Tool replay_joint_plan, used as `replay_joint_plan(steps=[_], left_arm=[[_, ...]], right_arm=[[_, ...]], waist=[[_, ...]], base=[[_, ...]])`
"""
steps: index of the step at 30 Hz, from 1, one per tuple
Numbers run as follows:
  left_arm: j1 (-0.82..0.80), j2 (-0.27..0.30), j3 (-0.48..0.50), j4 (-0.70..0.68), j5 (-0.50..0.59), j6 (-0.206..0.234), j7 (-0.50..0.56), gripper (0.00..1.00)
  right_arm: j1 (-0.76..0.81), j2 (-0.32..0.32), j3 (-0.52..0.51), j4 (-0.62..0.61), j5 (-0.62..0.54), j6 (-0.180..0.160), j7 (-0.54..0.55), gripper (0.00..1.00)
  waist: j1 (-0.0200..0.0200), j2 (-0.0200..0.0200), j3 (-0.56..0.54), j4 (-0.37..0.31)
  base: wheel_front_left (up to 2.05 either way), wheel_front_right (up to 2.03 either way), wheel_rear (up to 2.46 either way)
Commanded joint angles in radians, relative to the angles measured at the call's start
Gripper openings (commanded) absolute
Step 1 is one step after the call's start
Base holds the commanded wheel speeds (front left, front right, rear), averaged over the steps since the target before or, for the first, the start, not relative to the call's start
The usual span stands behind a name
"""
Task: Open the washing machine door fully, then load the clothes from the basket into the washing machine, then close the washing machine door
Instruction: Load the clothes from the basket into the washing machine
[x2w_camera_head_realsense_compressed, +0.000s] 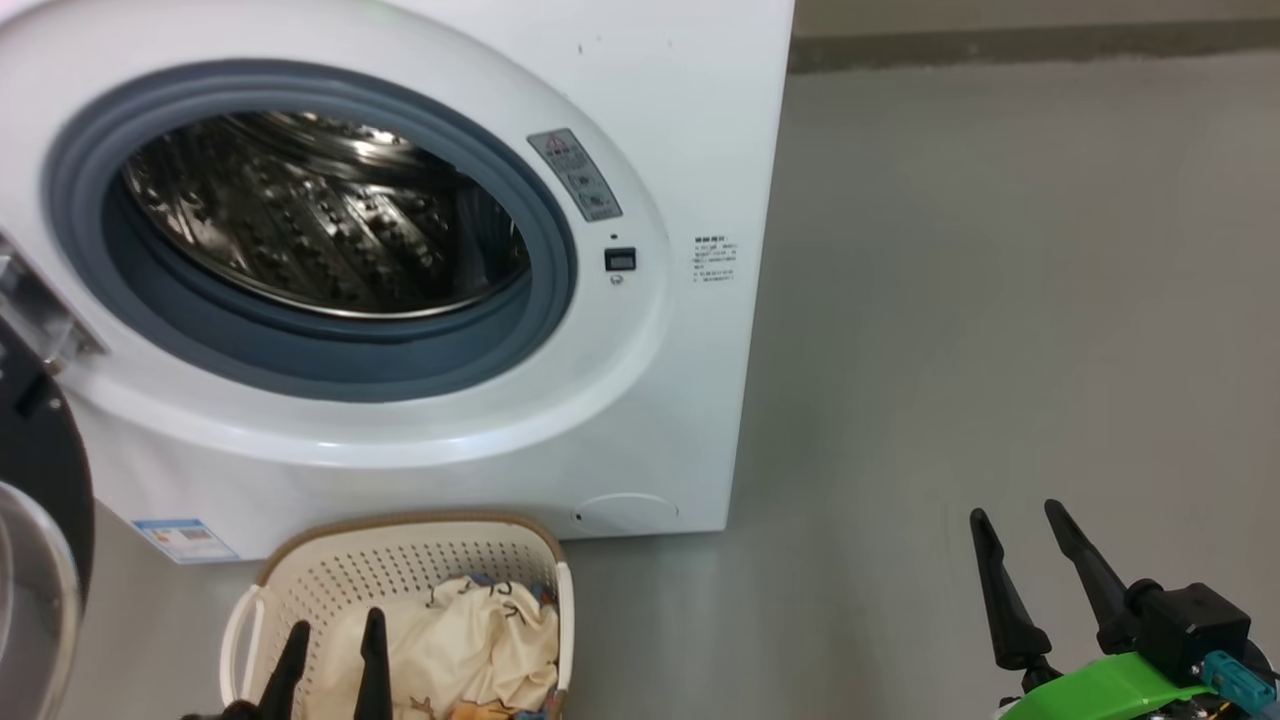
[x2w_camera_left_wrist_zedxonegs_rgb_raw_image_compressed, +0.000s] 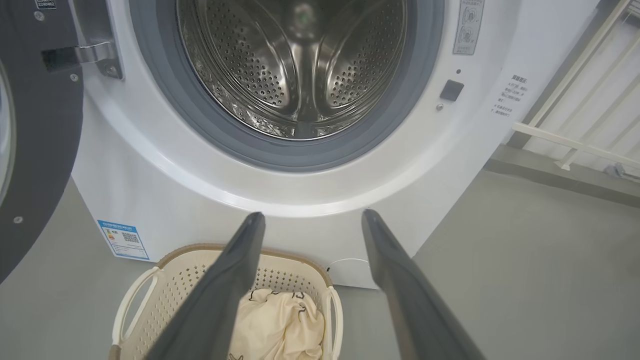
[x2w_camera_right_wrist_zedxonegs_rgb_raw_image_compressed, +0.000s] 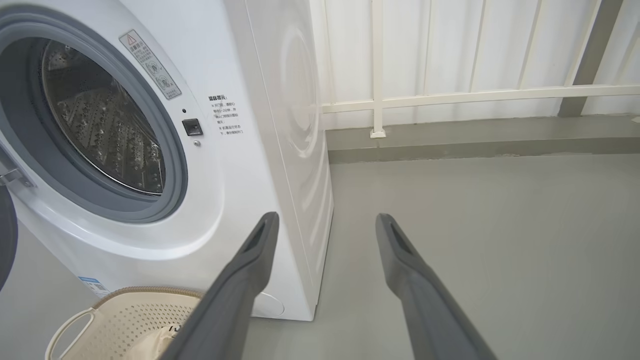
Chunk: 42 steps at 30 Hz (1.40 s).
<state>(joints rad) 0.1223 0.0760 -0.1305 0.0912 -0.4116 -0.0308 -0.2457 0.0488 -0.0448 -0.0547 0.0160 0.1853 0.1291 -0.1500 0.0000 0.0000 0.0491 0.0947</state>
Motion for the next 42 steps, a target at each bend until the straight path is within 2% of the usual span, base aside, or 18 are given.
replay_joint_plan(steps=[1, 10, 15, 23, 31, 38, 42], left_arm=[[-0.053, 0.015, 0.027, -0.01, 0.008, 0.001, -0.002, 1.0], [-0.166, 0.048, 0.017, 0.192, 0.025, -0.019, -0.003, 1.0], [-0.254, 0.072, -0.008, 0.333, 0.045, -0.046, -0.006, 1.0], [-0.446, 0.138, -0.068, 0.575, 0.092, -0.078, 0.003, 1.0], [-0.609, 0.19, -0.113, 0.755, 0.115, -0.092, 0.014, 1.0], [-0.722, 0.229, -0.161, 0.917, 0.095, -0.099, 0.056, 1.0], [-0.786, 0.256, -0.226, 0.969, 0.063, -0.1, 0.093, 1.0]], right_arm=[[-0.034, -0.005, 0.018, -0.028, -0.009, 0.002, 0.002, 1.0], [-0.062, -0.005, 0.002, -0.056, -0.046, 0.002, 0.015, 1.0], [-0.089, -0.005, 0.005, -0.079, -0.056, 0.002, 0.016, 1.0], [-0.13, -0.005, 0.007, -0.101, -0.062, 0.002, 0.002, 1.0], [-0.17, -0.005, 0.024, -0.092, -0.048, 0.002, -0.027, 1.0], [-0.208, -0.005, 0.059, -0.076, -0.035, 0.002, -0.055, 1.0], [-0.226, -0.005, 0.065, -0.069, -0.03, 0.002, -0.068, 1.0]], waist=[[0.0, 0.0, 0.039, -0.015], [0.0, 0.0, 0.193, -0.068], [0.0, 0.0, 0.285, -0.108], [0.0, 0.0, 0.438, -0.178], [0.0, 0.0, 0.541, -0.236], [0.0, 0.0, 0.616, -0.287], [0.0, 0.0, 0.665, -0.31]], base=[[0.0, 0.0, 0.0], [0.0, 0.0, 0.0], [0.0, 0.0, 0.0], [0.0, 0.0, 0.0], [0.0, 0.0, 0.0], [0.0, 0.0, 0.0], [0.0, 0.0, 0.0]])
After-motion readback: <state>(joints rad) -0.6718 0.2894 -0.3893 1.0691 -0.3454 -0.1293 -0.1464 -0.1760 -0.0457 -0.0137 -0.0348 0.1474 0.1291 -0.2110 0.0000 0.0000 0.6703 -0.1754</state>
